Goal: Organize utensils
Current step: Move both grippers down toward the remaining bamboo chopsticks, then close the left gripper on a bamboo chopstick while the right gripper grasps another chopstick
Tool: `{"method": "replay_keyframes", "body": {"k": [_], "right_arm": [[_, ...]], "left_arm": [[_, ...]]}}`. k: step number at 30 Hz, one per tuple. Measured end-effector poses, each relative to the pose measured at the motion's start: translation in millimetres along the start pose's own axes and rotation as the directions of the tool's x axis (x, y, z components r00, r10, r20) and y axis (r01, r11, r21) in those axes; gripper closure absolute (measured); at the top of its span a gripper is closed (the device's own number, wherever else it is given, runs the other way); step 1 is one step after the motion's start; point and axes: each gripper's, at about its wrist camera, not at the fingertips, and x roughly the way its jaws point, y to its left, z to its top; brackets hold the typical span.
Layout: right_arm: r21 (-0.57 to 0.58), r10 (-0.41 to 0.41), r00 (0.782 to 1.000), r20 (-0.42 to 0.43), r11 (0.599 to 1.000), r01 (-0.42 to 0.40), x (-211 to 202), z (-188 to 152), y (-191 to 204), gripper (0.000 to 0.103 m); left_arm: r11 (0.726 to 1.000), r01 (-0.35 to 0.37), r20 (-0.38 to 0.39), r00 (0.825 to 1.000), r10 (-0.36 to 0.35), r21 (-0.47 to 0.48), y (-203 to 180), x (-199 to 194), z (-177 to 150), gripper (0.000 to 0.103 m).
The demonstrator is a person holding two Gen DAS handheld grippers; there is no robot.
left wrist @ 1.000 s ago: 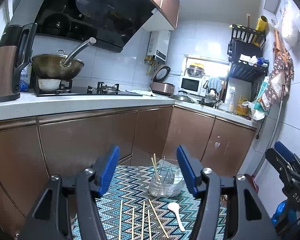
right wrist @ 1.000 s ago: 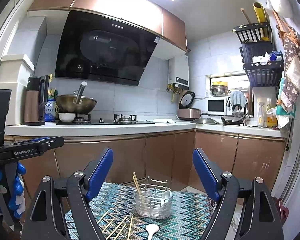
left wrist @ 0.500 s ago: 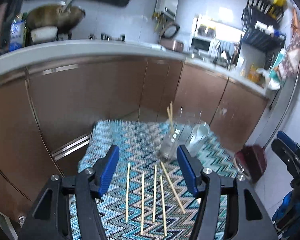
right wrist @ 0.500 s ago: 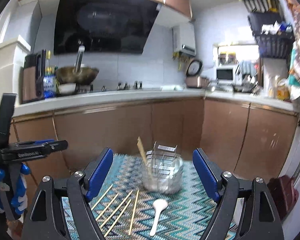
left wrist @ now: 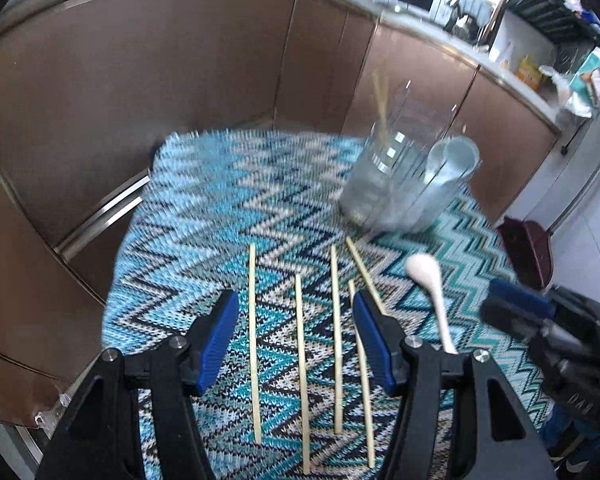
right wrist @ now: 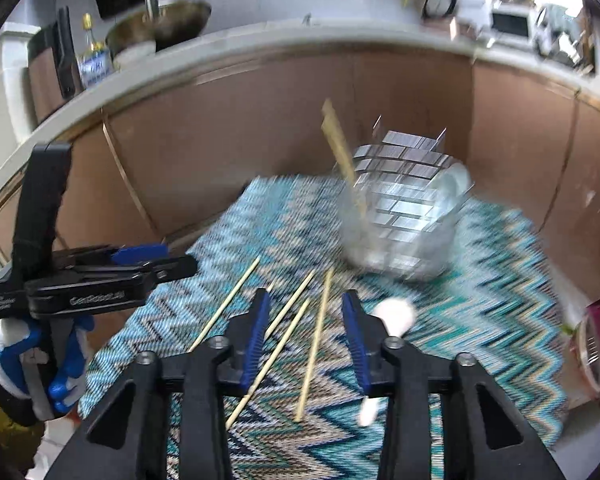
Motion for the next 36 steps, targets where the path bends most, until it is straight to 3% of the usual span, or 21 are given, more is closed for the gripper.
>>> {"method": "replay_keyframes", "body": {"k": [2, 7, 21, 31, 36], "right_arm": [[0.002, 0.039, 0.997, -0.074, 0.999, -0.039, 27.6, -4.4, 2.4, 0.082], [0.052, 0.086, 0.977, -0.196, 0.996, -0.077, 76.3, -10.3, -2.0, 0.084], [0.078, 0.085, 0.946, -0.312, 0.995, -0.064, 131.9, 3.2, -7.6, 0.084], [0.060, 0.057, 0.921, -0.385, 0.998, -0.036, 163.1, 10.8, 1.2, 0.084], [0.061, 0.041, 0.900, -0.434, 0.998, -0.016, 170.5, 8.9, 3.8, 0.084]], "left_arm": [[1.000, 0.001, -0.040, 0.999, -0.001, 0.000, 3.7, 16.9, 0.3, 0.046], [1.000, 0.014, -0.121, 0.993, -0.012, 0.013, 7.8, 49.0, 5.4, 0.046], [0.998, 0.037, -0.271, 0.962, -0.020, 0.058, 5.4, 105.4, 5.9, 0.066], [0.995, 0.079, -0.317, 0.947, -0.056, 0.060, 12.2, 115.4, 8.6, 0.069], [0.993, 0.064, -0.370, 0.929, -0.023, 0.098, 6.1, 122.5, 17.2, 0.069]]}}
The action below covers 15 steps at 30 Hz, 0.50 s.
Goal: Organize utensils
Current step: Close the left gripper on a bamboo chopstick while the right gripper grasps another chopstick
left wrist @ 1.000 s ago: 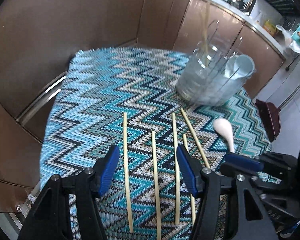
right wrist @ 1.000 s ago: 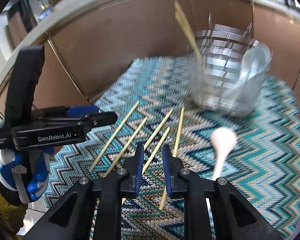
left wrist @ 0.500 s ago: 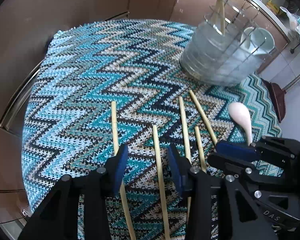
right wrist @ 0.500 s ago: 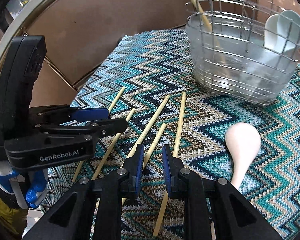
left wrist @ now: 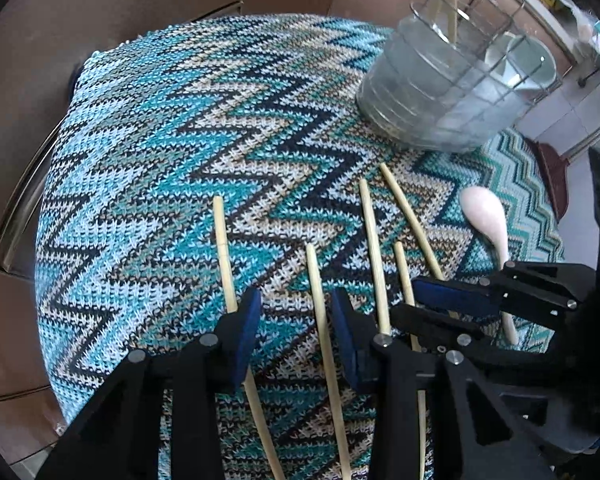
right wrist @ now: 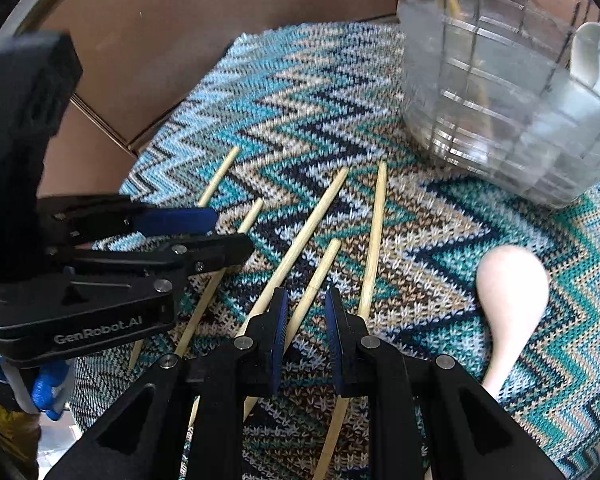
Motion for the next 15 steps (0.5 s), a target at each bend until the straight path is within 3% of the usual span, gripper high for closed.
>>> {"method": "replay_keyframes", "body": {"k": [4, 6, 15], "right_arm": [[0.006, -0.008, 1.000, -0.006, 1.000, 0.008, 2.1, 2.1, 1.7, 0.084], [0.009, -0.012, 1.000, -0.003, 1.000, 0.012, 2.4, 1.4, 1.8, 0.090], [0.062, 0.073, 0.997, 0.038, 0.995, -0.076, -9.6, -12.6, -8.2, 0.096]], "left_arm": [[0.999, -0.042, -0.015, 0.999, 0.041, -0.009, -6.6, 4.2, 5.1, 0.071], [0.998, -0.069, -0.015, 0.997, 0.069, -0.008, -9.5, 5.4, 6.0, 0.076], [0.993, -0.109, -0.019, 0.994, 0.108, -0.043, -5.5, 5.3, 7.4, 0.095]]}}
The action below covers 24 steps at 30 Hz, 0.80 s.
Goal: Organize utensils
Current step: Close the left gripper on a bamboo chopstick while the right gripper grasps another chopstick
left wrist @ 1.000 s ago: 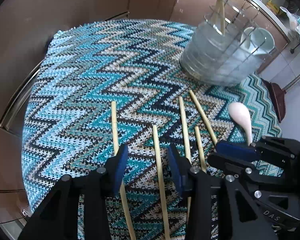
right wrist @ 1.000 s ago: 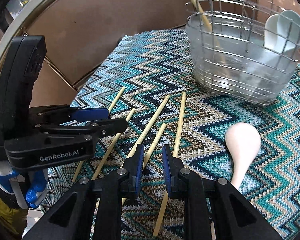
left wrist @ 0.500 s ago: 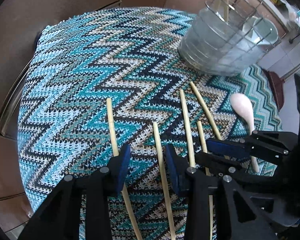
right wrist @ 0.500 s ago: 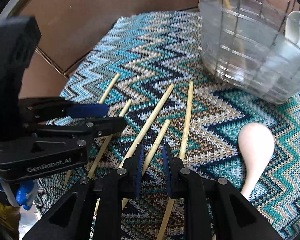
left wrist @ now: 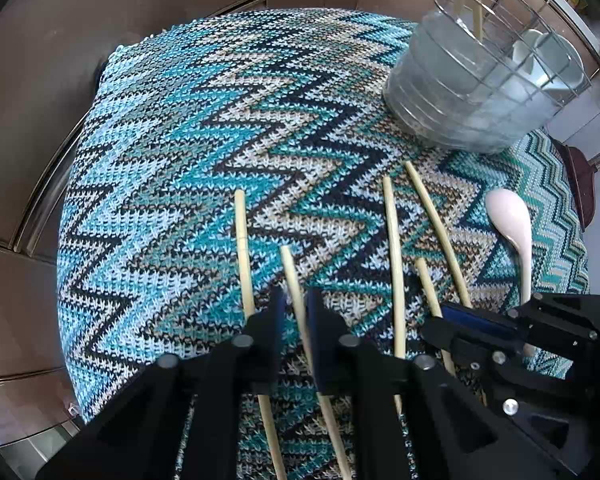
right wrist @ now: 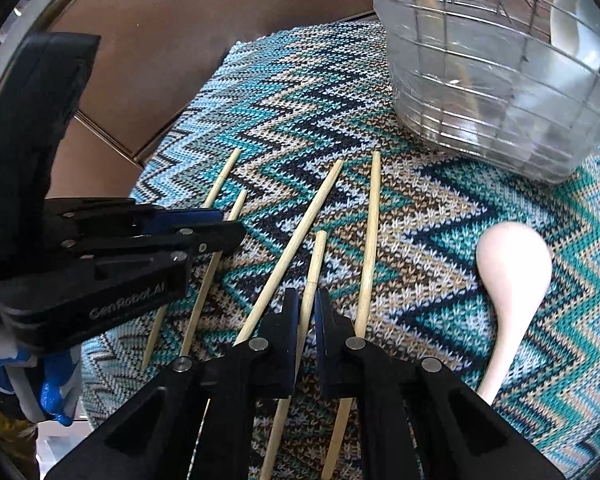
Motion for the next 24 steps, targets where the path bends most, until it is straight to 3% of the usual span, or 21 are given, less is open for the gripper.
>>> {"method": "replay_keyframes", "body": {"k": [5, 14, 19, 24], "right_arm": [[0.002, 0.041, 0.999, 0.036, 0.999, -0.041, -15.9, -6.2, 1.3, 0.096], [-0.028, 0.083, 0.987, 0.136, 0.996, -0.080, -60.7, -26.0, 8.6, 0.097], [-0.051, 0.085, 0.978, 0.192, 0.996, -0.076, -88.3, -42.8, 15.6, 0.097], [-0.070, 0.075, 0.967, 0.243, 0.996, -0.060, -112.3, -58.2, 24.2, 0.098]], "left_arm": [[1.000, 0.017, 0.011, 1.000, -0.017, -0.021, -2.3, -8.5, -5.9, 0.097], [0.999, 0.024, 0.119, 0.993, -0.021, -0.026, -4.9, -50.8, -25.2, 0.098], [0.999, 0.033, 0.197, 0.980, -0.025, -0.036, -2.1, -73.3, -38.4, 0.098], [0.998, 0.042, 0.291, 0.956, -0.029, -0.040, -2.8, -98.0, -51.2, 0.098]]}}
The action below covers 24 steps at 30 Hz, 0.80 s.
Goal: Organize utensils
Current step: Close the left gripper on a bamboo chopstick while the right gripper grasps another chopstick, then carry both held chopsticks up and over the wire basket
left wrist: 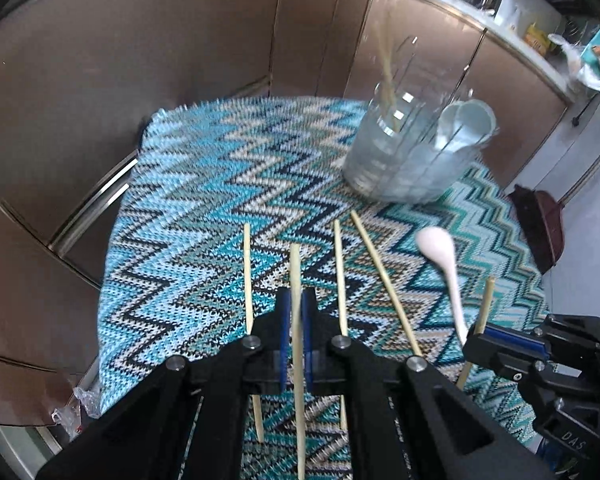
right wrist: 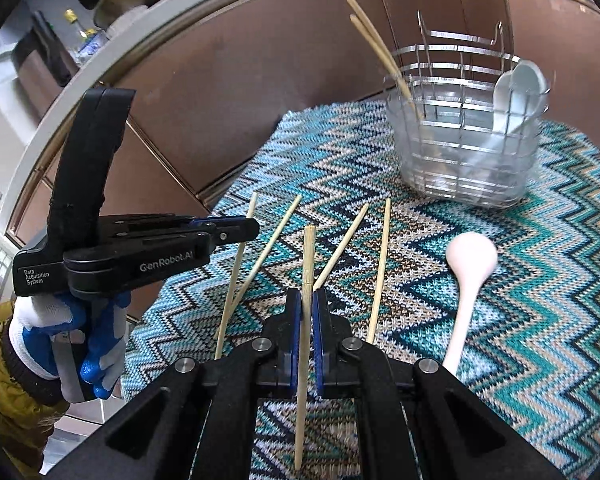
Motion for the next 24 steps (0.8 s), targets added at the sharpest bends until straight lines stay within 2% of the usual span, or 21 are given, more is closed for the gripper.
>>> {"method": "replay_keyframes", "body": {"k": [6, 12, 18, 24], "right_arm": [[-0.032, -0.018, 0.999, 0.051, 0.999, 0.019, -29.1, -11.8, 14.7, 0.098], [-0.049, -0.025, 0.995, 0.099, 0.998, 0.030, -56.6, -25.6, 31.7, 0.098], [-0.079, -0.026, 0.988, 0.149, 0.996, 0.039, -84.9, -35.7, 48.3, 0.098], [-0.101, -0.029, 0.978, 0.206, 0.994, 0.051, -109.0, -35.1, 57.2, 0.098]], "left_arm": [[0.999, -0.030, 0.099, 0.995, 0.028, 0.015, -9.3, -35.1, -16.0, 0.098], [0.997, -0.071, 0.211, 0.975, 0.073, -0.017, -5.3, -66.4, -36.1, 0.098], [0.995, -0.049, 0.299, 0.951, 0.075, -0.092, 5.5, -100.3, -49.4, 0.098], [0.994, -0.034, 0.348, 0.935, 0.067, -0.100, 5.9, -127.7, -51.1, 0.098]]}}
